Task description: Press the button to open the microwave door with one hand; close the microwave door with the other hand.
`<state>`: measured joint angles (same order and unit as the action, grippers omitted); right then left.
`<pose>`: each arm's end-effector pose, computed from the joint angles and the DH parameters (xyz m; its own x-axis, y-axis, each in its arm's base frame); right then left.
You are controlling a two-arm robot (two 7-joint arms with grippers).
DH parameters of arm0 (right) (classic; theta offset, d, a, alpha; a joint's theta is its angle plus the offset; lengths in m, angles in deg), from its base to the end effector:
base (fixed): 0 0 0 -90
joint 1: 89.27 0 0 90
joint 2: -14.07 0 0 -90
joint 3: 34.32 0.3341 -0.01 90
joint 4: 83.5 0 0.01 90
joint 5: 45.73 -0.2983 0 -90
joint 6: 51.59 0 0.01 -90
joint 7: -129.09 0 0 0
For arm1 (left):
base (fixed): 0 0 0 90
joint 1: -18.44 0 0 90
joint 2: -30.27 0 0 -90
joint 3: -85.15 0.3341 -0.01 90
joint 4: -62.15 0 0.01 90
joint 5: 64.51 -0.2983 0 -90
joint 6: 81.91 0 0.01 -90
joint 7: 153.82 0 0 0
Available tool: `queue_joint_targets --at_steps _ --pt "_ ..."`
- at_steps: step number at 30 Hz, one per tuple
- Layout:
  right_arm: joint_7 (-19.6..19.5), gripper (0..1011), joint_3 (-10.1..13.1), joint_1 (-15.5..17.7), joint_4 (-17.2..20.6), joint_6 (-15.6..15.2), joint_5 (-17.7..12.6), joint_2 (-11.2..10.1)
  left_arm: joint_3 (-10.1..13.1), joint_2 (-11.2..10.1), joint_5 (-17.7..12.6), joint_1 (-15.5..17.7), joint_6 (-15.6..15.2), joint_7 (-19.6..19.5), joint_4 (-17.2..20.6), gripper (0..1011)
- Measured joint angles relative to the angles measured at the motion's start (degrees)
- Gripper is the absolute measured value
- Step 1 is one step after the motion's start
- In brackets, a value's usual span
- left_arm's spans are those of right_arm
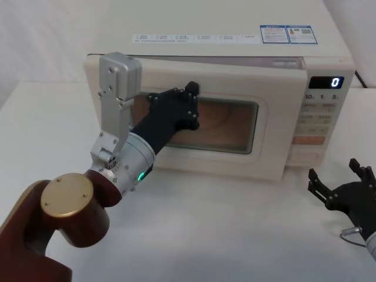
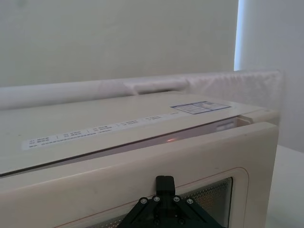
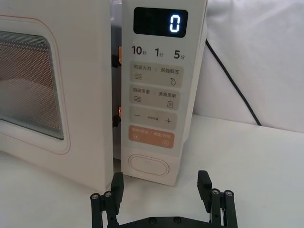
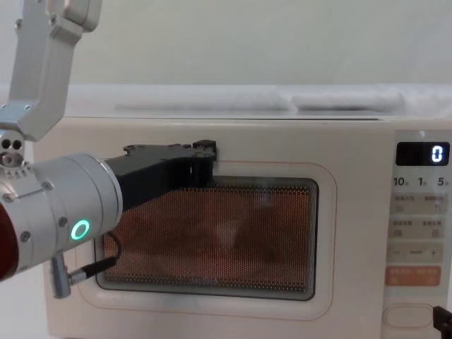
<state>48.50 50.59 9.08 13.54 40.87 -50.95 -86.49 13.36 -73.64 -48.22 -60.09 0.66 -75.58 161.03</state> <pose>0.2681 -0.0284 -0.3484 0.2728 -0.9590 0.0768 0.9620 0.2729 -0.0102 0.3565 -0.0247 -0.2468 0.5270 0.8488 0.0427 -0.8397 0.5278 -0.1277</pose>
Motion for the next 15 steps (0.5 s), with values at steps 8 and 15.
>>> queue_joint_targets --at_steps 8,15 --pt "0.0 1002 0.0 0.0 0.0 0.0 0.0 0.0 -0.4 1.0 -0.8 0.7 -0.1 0.1 -1.1 0" --pt "0.0 1002 0.0 0.0 0.0 0.0 0.0 0.0 -0.5 1.9 -1.5 1.8 -0.1 -0.1 -2.8 0"
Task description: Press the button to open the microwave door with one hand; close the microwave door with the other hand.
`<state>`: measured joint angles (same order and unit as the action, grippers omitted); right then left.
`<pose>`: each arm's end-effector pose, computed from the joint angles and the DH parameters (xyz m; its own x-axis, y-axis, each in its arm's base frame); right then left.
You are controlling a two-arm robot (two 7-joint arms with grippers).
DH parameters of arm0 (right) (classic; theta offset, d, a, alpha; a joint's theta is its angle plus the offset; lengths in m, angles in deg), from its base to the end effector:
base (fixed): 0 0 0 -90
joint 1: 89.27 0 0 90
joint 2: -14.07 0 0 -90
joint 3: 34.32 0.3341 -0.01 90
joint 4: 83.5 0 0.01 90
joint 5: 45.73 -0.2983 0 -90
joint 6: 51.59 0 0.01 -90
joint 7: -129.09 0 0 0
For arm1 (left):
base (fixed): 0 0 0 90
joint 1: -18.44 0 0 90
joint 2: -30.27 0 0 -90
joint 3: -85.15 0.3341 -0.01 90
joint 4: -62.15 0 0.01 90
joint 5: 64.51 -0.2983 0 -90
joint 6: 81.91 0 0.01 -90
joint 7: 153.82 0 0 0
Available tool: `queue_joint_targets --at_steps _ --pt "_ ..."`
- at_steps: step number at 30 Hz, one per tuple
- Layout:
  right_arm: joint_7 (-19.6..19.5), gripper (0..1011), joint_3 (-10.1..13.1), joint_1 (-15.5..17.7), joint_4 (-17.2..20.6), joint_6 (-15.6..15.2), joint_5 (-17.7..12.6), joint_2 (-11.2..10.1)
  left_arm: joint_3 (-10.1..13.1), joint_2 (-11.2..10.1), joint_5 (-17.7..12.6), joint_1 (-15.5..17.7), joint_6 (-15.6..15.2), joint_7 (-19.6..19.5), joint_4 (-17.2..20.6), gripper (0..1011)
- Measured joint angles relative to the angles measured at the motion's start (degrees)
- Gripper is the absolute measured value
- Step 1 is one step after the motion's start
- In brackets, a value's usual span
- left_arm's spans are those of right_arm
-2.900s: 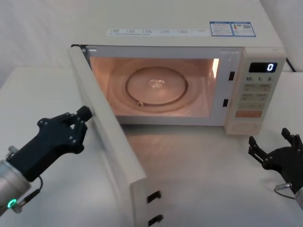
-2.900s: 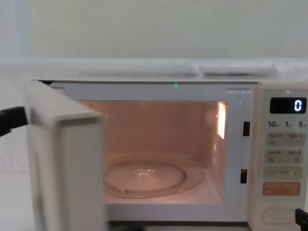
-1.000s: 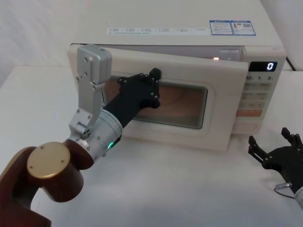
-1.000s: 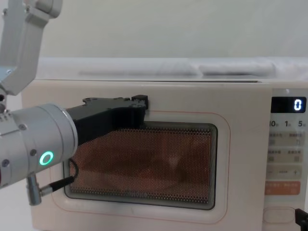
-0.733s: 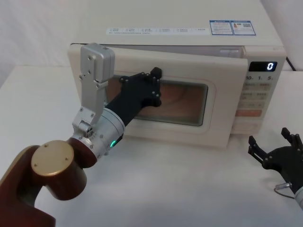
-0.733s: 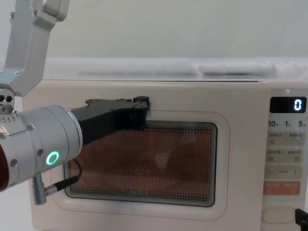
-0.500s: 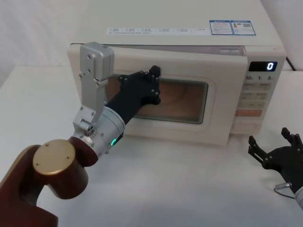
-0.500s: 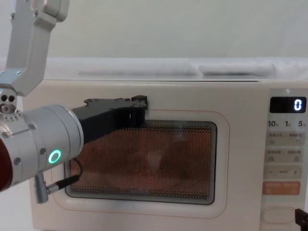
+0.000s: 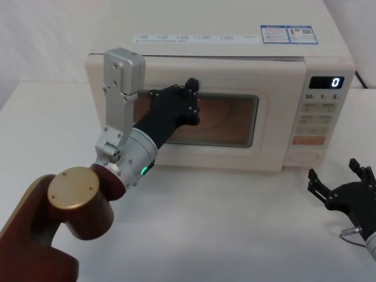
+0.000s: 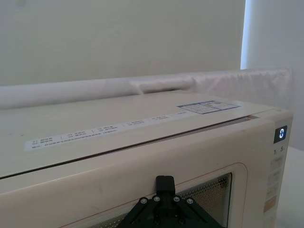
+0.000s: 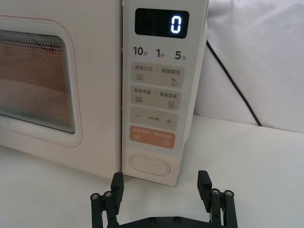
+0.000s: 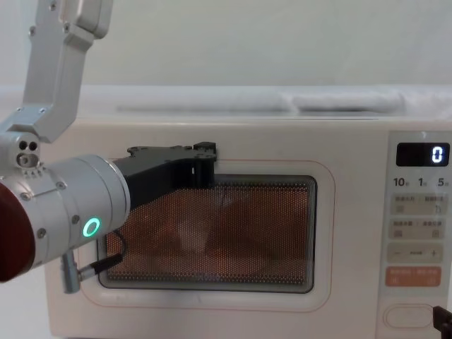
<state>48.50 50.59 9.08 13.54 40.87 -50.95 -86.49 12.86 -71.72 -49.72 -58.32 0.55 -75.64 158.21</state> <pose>0.2681 -0.0284 -0.3484 0.2728 -0.9590 0.0768 0.9620 0.2729 -0.0102 0.3692 -0.0299 -0.2481 0.5099 0.8592 0.0419 -0.8510 0.5109 -0.1213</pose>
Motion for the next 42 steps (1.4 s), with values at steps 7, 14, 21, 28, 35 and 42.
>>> queue_joint_targets --at_steps 7,14,21,28,35,42 --pt "0.0 1002 0.0 0.0 0.0 0.0 0.0 0.0 -0.2 0.6 -0.5 0.8 0.0 -0.2 -1.1 0" --pt "0.0 1002 0.0 0.0 0.0 0.0 0.0 0.0 -0.4 0.9 -0.8 1.1 0.0 -0.3 -1.6 0" --pt "0.0 1002 0.0 0.0 0.0 0.0 0.0 0.0 -0.6 1.1 -0.8 1.1 -0.2 -0.5 -1.6 0" --pt "0.0 1002 0.0 0.0 0.0 0.0 0.0 0.0 -1.0 0.9 -0.5 0.3 -0.7 -0.6 -0.7 0" --pt "0.0 1002 0.0 0.0 0.0 0.0 0.0 0.0 -1.5 -0.3 0.4 -2.0 -2.1 -1.0 3.1 0" --pt "0.0 1002 0.0 0.0 0.0 0.0 0.0 0.0 -2.2 -1.4 0.9 -4.9 -2.2 -0.7 6.5 0"
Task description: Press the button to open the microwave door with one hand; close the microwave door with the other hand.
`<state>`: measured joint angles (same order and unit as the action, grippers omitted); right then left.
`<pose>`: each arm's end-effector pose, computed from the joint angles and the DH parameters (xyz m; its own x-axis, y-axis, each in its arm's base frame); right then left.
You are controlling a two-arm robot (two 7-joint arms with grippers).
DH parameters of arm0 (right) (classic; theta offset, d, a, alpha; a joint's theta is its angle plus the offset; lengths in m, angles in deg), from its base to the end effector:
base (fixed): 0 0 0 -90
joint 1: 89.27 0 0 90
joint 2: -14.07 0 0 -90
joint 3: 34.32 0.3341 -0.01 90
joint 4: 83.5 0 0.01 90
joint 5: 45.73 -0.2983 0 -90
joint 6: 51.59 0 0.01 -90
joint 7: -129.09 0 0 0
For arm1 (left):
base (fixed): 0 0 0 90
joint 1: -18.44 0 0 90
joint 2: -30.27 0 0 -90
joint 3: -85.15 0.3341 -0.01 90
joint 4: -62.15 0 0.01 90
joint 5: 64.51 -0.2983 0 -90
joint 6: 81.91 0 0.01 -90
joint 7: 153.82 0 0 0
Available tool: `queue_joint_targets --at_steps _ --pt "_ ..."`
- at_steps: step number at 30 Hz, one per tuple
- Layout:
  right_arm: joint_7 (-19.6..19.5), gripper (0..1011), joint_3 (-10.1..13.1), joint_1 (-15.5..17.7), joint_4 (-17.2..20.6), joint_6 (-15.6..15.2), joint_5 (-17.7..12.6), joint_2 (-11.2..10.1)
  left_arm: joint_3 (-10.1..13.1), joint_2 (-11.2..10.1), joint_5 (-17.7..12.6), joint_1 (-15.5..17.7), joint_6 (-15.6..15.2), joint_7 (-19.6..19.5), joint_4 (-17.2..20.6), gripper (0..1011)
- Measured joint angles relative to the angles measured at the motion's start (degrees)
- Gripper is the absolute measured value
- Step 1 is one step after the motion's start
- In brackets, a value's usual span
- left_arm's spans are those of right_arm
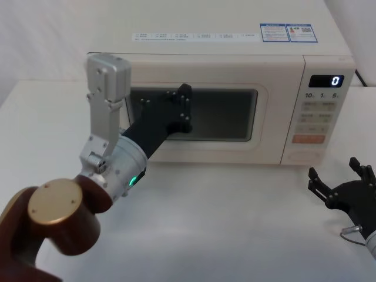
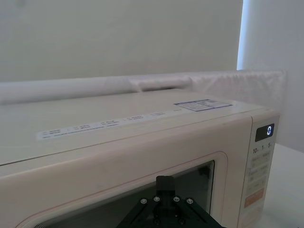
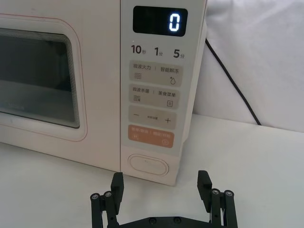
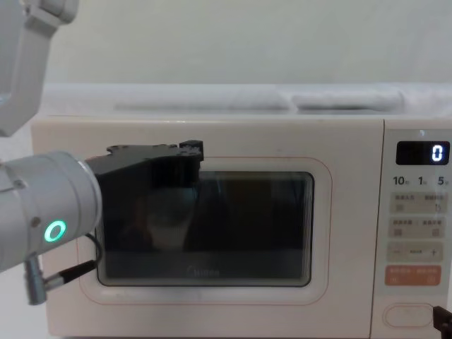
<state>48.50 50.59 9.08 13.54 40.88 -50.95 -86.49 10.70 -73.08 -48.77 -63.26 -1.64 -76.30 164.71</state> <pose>0.2681 -0.0284 -0.3484 0.2728 -0.9590 0.0768 0.9620 0.2729 -0.0100 0.3405 -0.0179 -0.2438 0.5143 0.8573 0.0246 -0.8502 0.5133 -0.1167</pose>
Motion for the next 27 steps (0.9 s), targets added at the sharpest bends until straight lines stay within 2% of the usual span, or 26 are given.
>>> queue_joint_targets --at_steps 8,15,17,19,22,27 --pt "0.0 1002 0.0 0.0 0.0 0.0 0.0 0.0 -1.3 -1.5 -0.4 -3.5 1.2 0.8 3.0 7" --pt "0.0 1002 0.0 0.0 0.0 0.0 0.0 0.0 -3.1 -2.0 -0.8 -6.3 2.6 1.6 3.7 178" --pt "0.0 1002 0.0 0.0 0.0 0.0 0.0 0.0 -3.7 -2.1 -0.8 -7.0 2.7 1.9 3.7 255" --pt "0.0 1002 0.0 0.0 0.0 0.0 0.0 0.0 -4.3 -2.1 -1.2 -7.8 3.1 2.2 3.5 284" --pt "0.0 1002 0.0 0.0 0.0 0.0 0.0 0.0 -5.0 -2.2 -1.9 -8.7 3.8 2.8 3.0 412" --pt "0.0 1002 0.0 0.0 0.0 0.0 0.0 0.0 -6.3 -1.9 -3.2 -10.0 4.9 3.9 2.2 558"
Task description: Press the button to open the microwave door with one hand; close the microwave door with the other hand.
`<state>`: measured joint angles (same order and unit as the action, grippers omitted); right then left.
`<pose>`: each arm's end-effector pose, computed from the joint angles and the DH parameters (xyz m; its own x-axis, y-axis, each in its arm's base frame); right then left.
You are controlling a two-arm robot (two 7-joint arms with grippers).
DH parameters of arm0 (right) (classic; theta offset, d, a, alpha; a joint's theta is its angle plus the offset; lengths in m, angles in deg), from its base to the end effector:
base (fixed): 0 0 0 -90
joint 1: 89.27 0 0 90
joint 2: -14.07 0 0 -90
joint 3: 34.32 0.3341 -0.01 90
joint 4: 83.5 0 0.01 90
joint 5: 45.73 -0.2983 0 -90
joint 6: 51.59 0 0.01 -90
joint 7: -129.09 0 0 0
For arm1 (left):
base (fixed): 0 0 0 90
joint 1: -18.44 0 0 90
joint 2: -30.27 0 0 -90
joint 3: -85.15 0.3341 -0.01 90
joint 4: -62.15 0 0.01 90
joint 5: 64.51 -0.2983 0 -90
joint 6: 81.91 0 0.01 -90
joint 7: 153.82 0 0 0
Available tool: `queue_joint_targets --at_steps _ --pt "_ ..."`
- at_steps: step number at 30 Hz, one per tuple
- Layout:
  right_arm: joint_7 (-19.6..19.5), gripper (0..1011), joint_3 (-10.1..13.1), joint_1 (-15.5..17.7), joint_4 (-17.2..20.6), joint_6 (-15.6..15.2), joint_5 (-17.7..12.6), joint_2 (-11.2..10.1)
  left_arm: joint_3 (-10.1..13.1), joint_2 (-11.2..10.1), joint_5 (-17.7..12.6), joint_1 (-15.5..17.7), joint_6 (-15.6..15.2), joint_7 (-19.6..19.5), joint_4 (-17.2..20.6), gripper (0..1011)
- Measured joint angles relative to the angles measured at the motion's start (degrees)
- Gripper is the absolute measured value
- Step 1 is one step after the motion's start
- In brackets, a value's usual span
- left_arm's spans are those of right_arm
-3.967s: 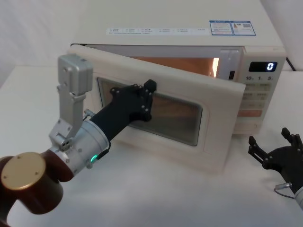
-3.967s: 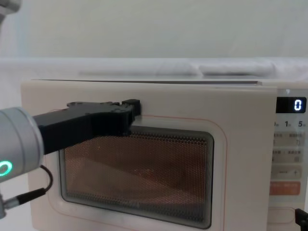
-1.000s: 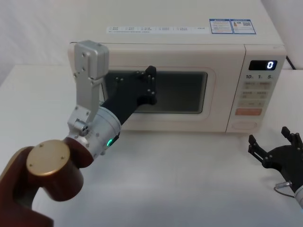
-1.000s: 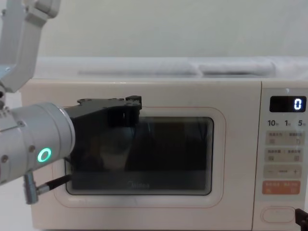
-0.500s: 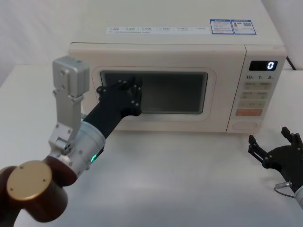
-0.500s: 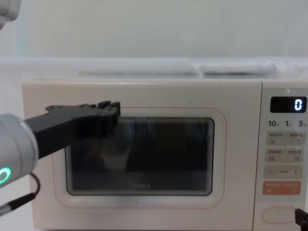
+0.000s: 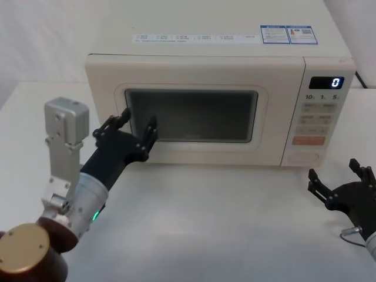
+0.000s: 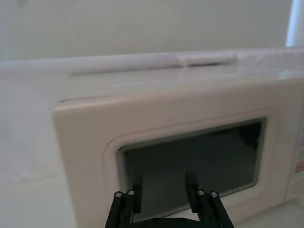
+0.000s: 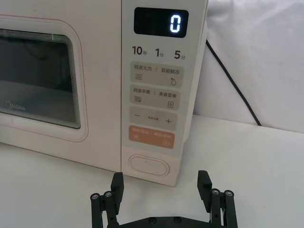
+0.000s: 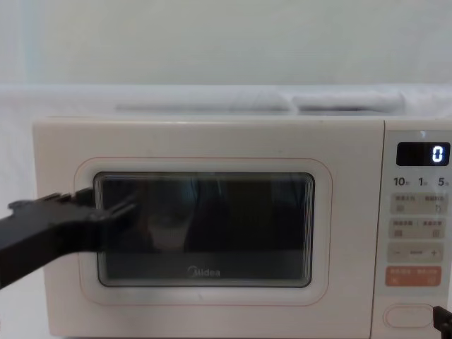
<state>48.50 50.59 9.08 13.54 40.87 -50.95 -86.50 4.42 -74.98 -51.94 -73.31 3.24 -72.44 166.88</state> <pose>0.2681 -0.0285 -0.3484 0.2729 -0.9590 0.0769 0.9620 0.2729 -0.0103 0.2984 0.0215 -0.2793 0.3565 0.9327 0.0547 -0.9291 0.3601 -0.0840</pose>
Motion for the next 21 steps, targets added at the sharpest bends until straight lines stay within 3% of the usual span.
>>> queue_joint_targets --at_steps 4,15,21 --pt "0.0 1002 0.0 0.0 0.0 0.0 0.0 0.0 -1.0 0.4 -0.9 -1.0 0.9 0.7 -0.8 717" --pt "0.0 1002 0.0 0.0 0.0 0.0 0.0 0.0 -3.6 1.9 -1.6 -3.0 1.8 1.0 -3.2 1001" --pt "0.0 1002 0.0 0.0 0.0 0.0 0.0 0.0 -4.6 2.6 -1.7 -3.8 1.8 1.0 -4.5 1001"
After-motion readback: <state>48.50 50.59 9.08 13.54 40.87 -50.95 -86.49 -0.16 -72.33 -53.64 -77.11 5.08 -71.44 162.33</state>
